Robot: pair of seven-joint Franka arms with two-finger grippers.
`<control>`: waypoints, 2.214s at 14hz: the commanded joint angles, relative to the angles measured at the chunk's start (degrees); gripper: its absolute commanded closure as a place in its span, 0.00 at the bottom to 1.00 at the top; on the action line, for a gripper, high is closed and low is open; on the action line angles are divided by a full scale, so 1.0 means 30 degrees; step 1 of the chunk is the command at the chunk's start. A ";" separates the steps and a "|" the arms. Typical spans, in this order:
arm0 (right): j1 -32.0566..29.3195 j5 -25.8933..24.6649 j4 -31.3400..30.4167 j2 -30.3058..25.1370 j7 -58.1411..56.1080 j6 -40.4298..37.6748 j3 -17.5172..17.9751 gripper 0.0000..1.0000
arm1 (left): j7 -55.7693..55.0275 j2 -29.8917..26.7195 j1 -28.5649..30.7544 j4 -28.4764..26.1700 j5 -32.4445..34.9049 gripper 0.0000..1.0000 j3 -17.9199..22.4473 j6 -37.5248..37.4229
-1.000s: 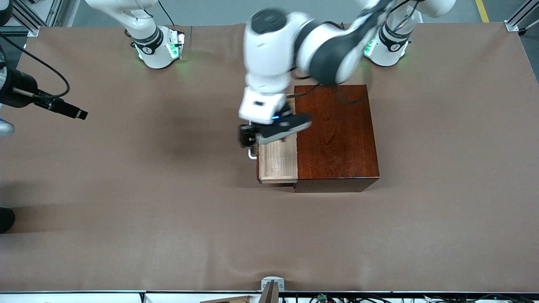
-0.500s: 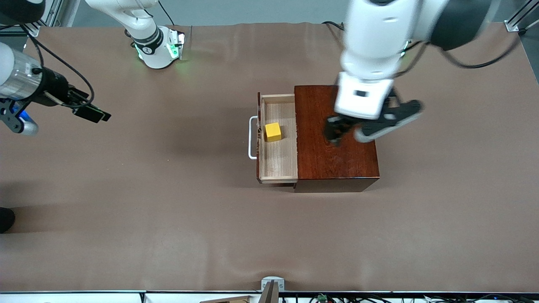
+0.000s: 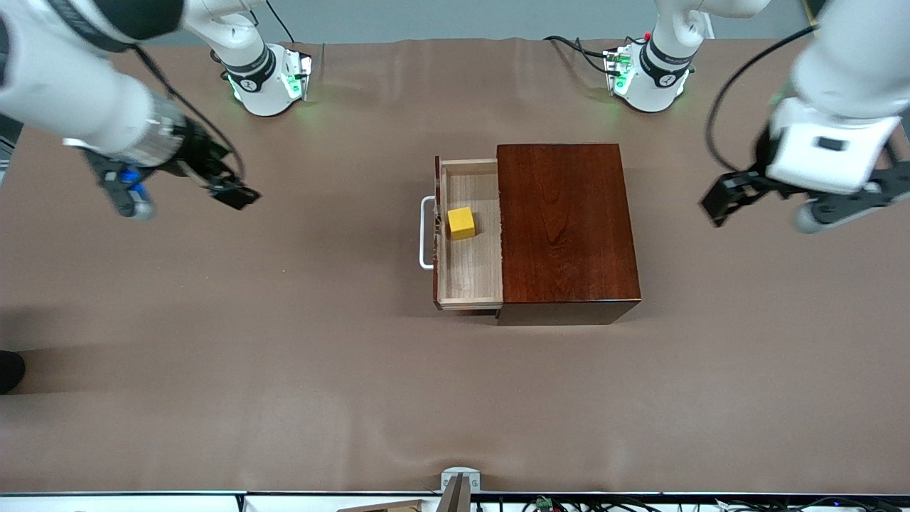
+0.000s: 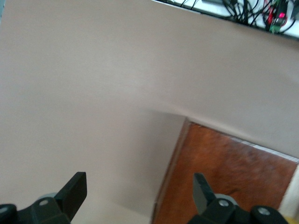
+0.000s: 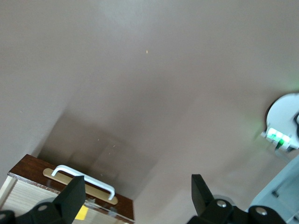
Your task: Open drawer, take yellow block, close drawer
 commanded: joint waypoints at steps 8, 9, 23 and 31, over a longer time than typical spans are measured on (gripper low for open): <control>0.4445 0.0006 -0.0491 0.2346 0.8090 0.4162 -0.0158 0.00 | 0.8132 -0.2473 0.5522 -0.2600 -0.1742 0.00 -0.0232 -0.0055; 0.5060 -0.0111 -0.0491 0.2872 0.8679 0.4631 -0.0187 0.00 | 0.8836 -0.2620 0.6049 -0.2719 -0.2094 0.00 -0.0232 -0.0055; 0.7642 0.0035 -0.0111 0.5746 1.5101 0.9525 -0.0158 0.00 | 0.9019 -0.7134 0.5908 -0.9372 -0.2332 0.00 -0.0552 0.2026; 0.9078 -0.0522 0.0359 0.7709 1.5921 1.1199 -0.0187 0.00 | 1.0105 -0.7074 0.6055 -0.8960 -0.2420 0.00 -0.0583 0.1498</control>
